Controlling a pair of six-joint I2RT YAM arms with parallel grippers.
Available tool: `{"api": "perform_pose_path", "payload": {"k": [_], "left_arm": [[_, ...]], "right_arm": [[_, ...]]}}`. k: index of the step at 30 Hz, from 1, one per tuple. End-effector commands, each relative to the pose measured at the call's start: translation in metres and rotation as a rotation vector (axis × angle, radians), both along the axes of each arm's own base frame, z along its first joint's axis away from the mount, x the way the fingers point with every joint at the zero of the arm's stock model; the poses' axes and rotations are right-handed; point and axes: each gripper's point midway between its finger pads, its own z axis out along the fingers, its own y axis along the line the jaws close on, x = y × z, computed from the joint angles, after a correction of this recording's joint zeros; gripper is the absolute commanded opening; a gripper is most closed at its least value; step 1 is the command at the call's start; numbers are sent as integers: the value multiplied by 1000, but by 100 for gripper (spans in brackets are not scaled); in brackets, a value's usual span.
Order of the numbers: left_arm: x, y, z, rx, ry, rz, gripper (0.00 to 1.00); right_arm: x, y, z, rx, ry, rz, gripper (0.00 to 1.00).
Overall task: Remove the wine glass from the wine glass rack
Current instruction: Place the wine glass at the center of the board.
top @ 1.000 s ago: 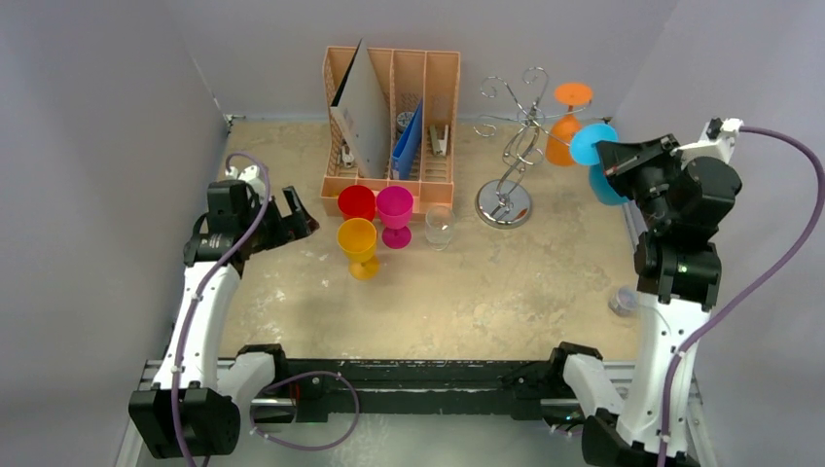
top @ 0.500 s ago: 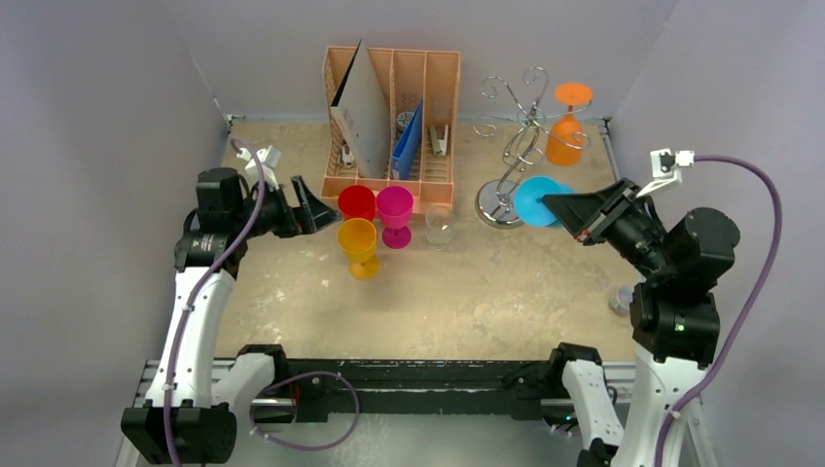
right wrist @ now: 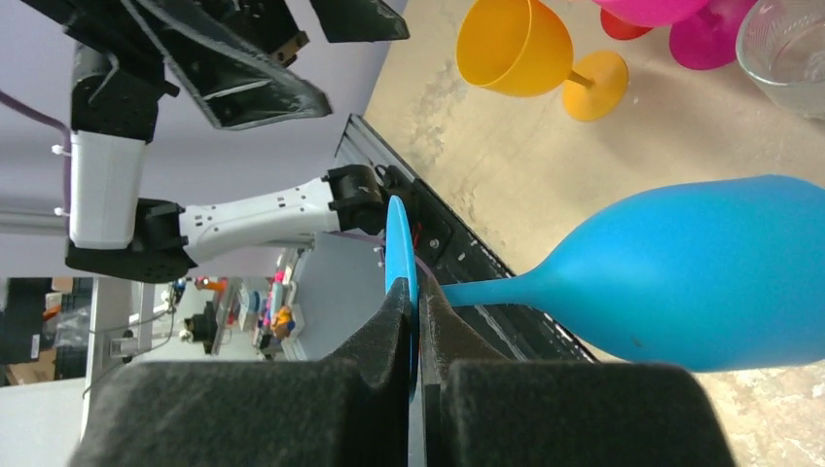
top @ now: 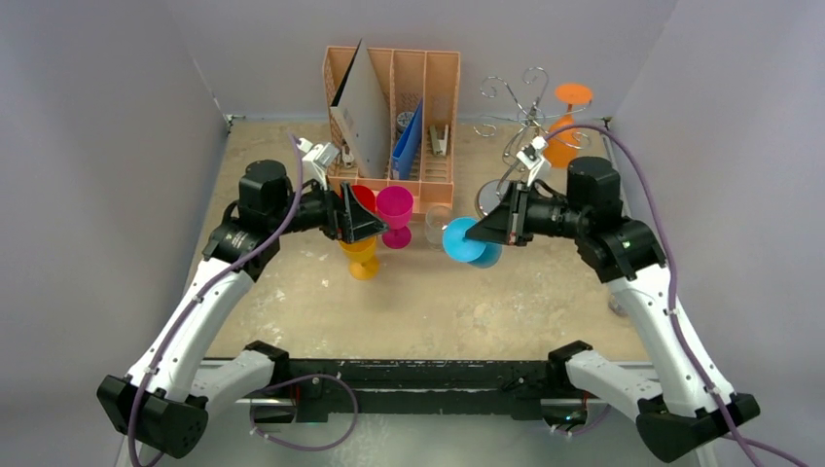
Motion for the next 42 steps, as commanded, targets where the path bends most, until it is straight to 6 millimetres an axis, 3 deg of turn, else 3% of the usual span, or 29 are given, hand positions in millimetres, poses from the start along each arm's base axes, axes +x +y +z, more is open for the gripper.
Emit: {"api": "perform_pose_path", "payload": {"k": [1, 10, 13, 23, 30, 31, 34, 37, 42], "left_arm": [[-18, -17, 32, -106, -81, -126, 84], [-46, -58, 40, -199, -94, -292, 75], [-53, -71, 34, -186, -77, -330, 65], [-67, -76, 33, -180, -45, -424, 37], [-73, -74, 30, -167, -44, -448, 5], [-73, -73, 30, -164, -45, -444, 0], [-71, -71, 31, -156, -63, -421, 0], [-71, -68, 35, -153, -92, -397, 0], [-73, -64, 42, -155, -135, -379, 0]], "right_arm": [[8, 16, 10, 22, -104, 47, 0], [-1, 58, 0, 15, -146, 191, 0], [-2, 69, -2, 19, -142, 224, 0], [-4, 83, 10, 114, -203, 289, 0], [-3, 86, 7, 115, -198, 309, 0], [-4, 86, 6, 115, -194, 310, 3], [-7, 84, 2, 110, -180, 313, 20], [-12, 79, -4, 92, -174, 313, 30], [-29, 73, -10, 98, -155, 355, 34]]}}
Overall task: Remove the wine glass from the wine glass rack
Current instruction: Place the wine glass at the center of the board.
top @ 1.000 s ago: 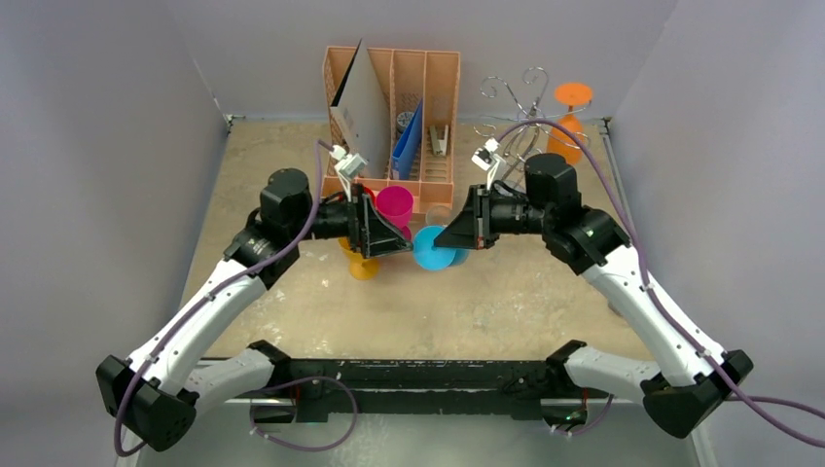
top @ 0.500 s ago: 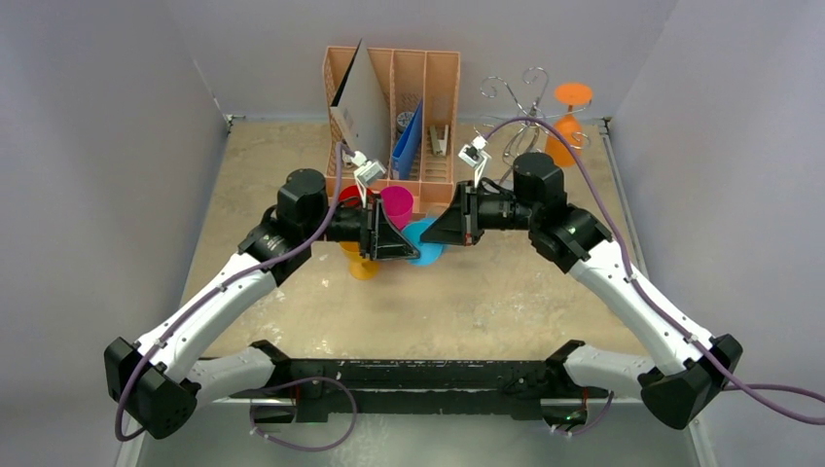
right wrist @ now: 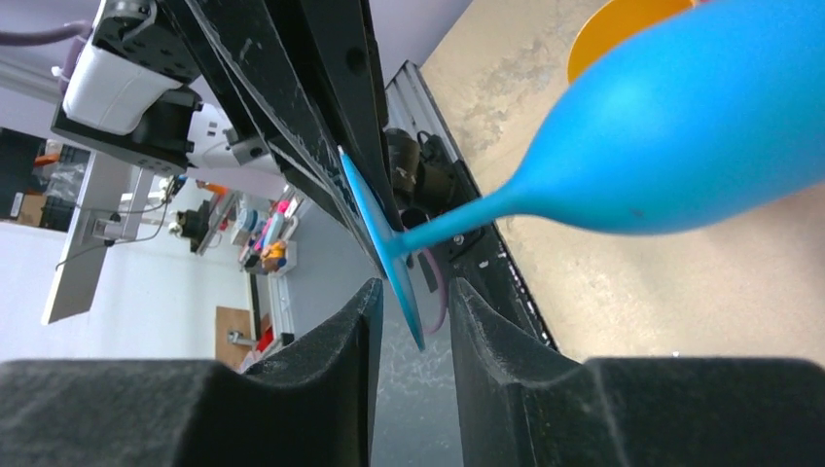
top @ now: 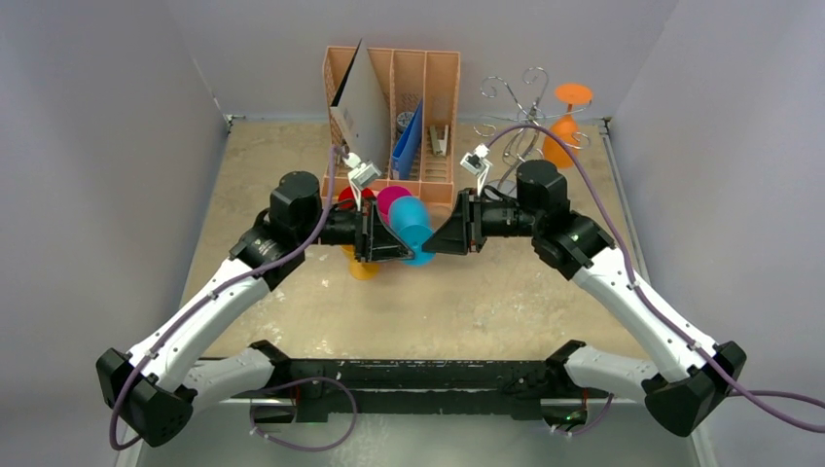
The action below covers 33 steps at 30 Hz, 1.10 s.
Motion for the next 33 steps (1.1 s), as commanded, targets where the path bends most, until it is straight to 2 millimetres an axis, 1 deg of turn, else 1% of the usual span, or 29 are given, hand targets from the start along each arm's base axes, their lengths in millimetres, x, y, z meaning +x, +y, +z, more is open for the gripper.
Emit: {"api": "perform_pose_path", "payload": {"k": [1, 2, 3, 4, 6, 7, 8, 9, 11, 13, 14, 18, 25, 28, 30, 31, 32, 33], "left_arm": [[-4, 5, 27, -46, -122, 12, 0], [-4, 5, 27, -46, -123, 11, 0], [-5, 5, 27, -48, -123, 9, 0], [-6, 5, 28, -50, -123, 3, 0], [-9, 4, 29, -60, -123, -18, 0], [-10, 4, 30, -65, -124, -30, 0], [-12, 3, 30, -68, -120, -44, 0], [-13, 3, 29, -66, -113, -55, 3], [-16, 3, 26, -55, -98, -74, 14], [-17, 3, 23, -44, -84, -85, 21], [-17, 3, 21, -39, -78, -86, 22], [-16, 3, 19, -35, -71, -70, 23], [-6, 1, 27, -88, -83, -4, 24], [-2, -1, 27, -104, -73, 14, 24], [-1, -1, 26, -103, -71, 19, 21], [0, -1, 26, -103, -75, 20, 17], [-1, -1, 25, -101, -76, 16, 11], [-1, -1, 25, -97, -78, 13, 3]], "right_arm": [[-20, -4, 10, 39, -31, 72, 33], [-20, -3, 11, 48, -29, 80, 30], [-20, -2, 14, 60, -30, 90, 25], [-22, -1, 16, 71, -27, 106, 14], [-18, 1, 16, 77, -29, 96, 1], [-17, 2, 18, 87, -36, 96, 0], [-16, 3, 20, 95, -46, 93, 0], [-14, 4, 23, 104, -58, 88, 0], [-11, 5, 27, 118, -89, 81, 0], [-9, 5, 31, 131, -123, 76, 0], [-8, 6, 33, 136, -137, 73, 0], [-8, 8, 35, 147, -148, 95, 0], [-13, 8, 30, 134, -118, 128, 0], [-15, 8, 28, 129, -110, 137, 0], [-15, 7, 27, 128, -111, 135, 0], [-15, 7, 26, 127, -112, 133, 0], [-15, 6, 26, 125, -114, 129, 0], [-15, 6, 26, 124, -117, 127, 0]]}}
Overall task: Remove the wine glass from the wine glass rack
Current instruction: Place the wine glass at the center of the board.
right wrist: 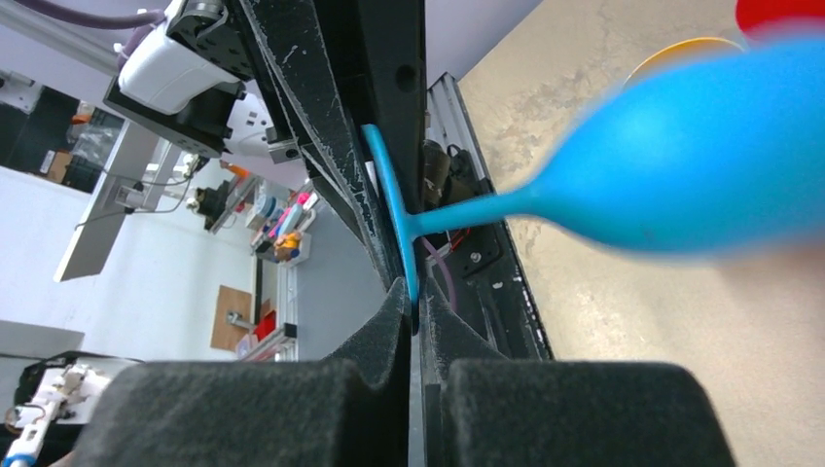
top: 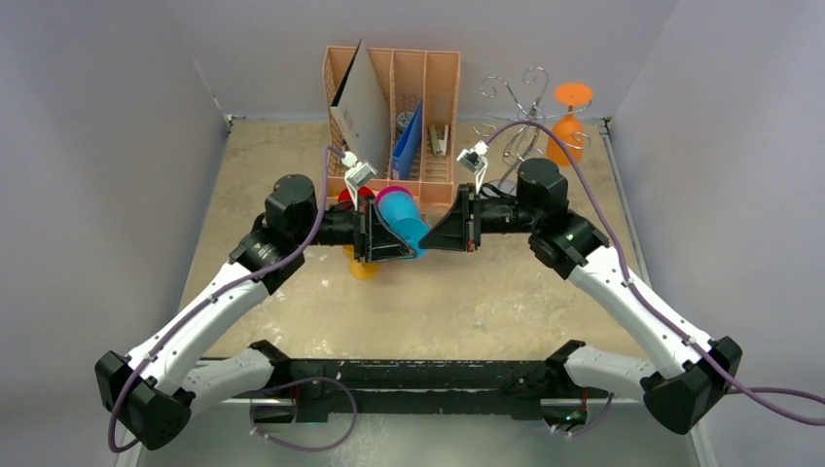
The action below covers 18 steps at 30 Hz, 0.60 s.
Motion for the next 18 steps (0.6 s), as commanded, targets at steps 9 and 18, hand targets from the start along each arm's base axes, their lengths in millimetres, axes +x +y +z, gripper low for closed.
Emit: {"api": "perform_pose_path", "payload": {"k": [9, 18], "left_arm": [[-8, 8, 8, -40, -223, -10, 0], [-42, 34, -22, -20, -625, -103, 0]], "right_arm": [[-1, -16, 13, -32, -106, -86, 42], [37, -60, 26, -209, -188, -455, 74]]}}
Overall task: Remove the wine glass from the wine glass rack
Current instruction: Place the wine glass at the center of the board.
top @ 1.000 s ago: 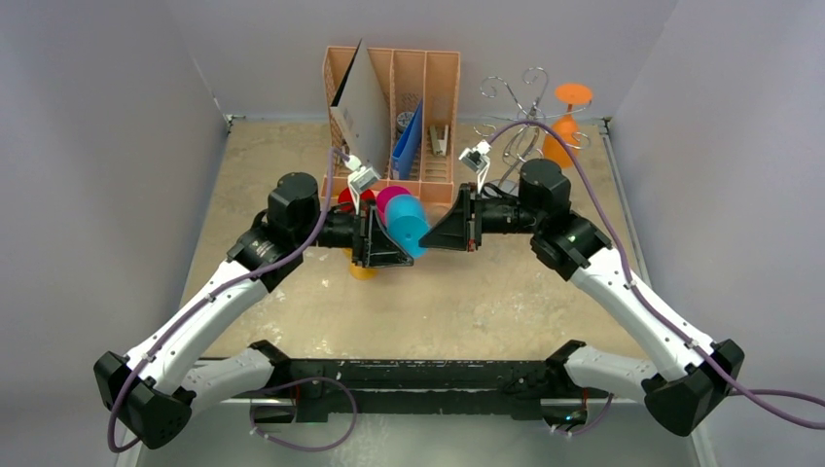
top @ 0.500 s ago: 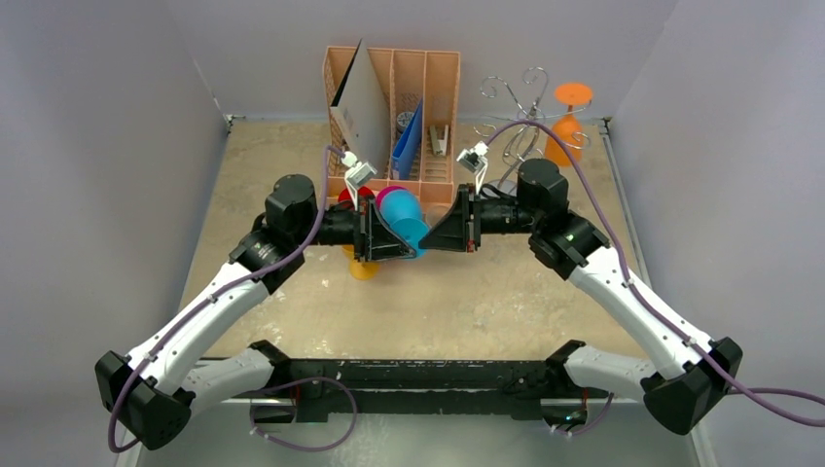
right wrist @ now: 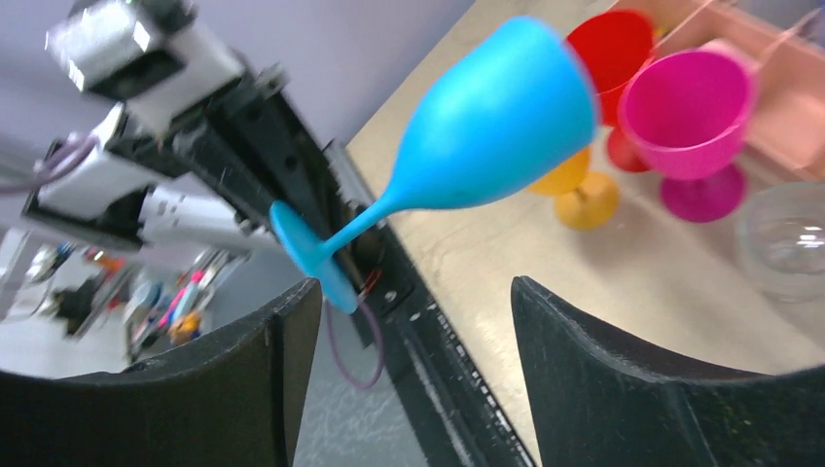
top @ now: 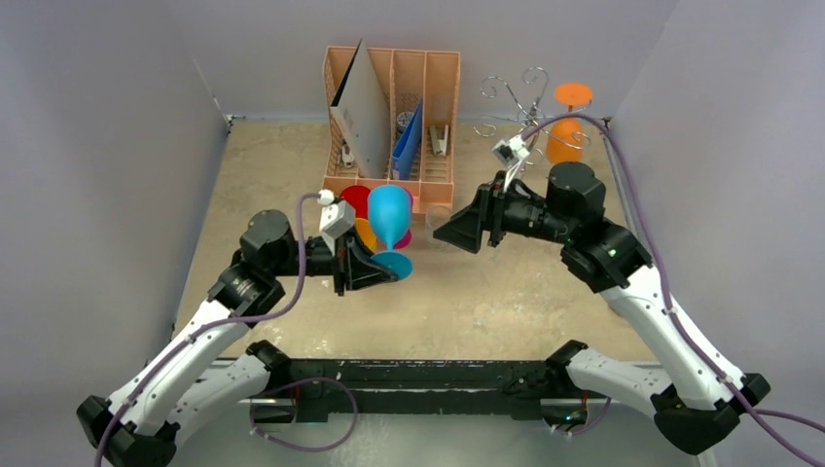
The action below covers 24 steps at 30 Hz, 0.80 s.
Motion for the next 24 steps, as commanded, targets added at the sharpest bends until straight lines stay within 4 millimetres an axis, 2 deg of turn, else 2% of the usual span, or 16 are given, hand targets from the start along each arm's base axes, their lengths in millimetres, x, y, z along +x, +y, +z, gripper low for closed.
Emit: {"api": "perform_pose_path", "payload": {"k": [1, 3, 7, 8, 10, 12, 17, 24], "left_arm": [[-16, 12, -4, 3, -322, -73, 0], [-21, 16, -9, 18, -405, -94, 0], [-29, 19, -18, 22, -501, -157, 0], [-38, 19, -19, 2, -533, -224, 0], [-70, 23, -20, -76, -563, -425, 0], [-80, 26, -20, -94, -547, -497, 0], [-97, 35, -16, -112, -587, -573, 0], [-94, 35, -17, -100, -599, -562, 0]], "right_arm": [[27, -31, 6, -147, -37, -236, 76], [26, -29, 3, -170, -3, -222, 79], [12, -9, 8, -115, 68, -91, 88], [7, -3, 11, -92, 86, -44, 89], [-6, 10, 22, -51, 119, 81, 89], [-12, 17, 32, -33, 147, 160, 89], [-16, 24, 40, -14, 144, 239, 82], [-29, 36, 46, 49, 243, 406, 63]]}}
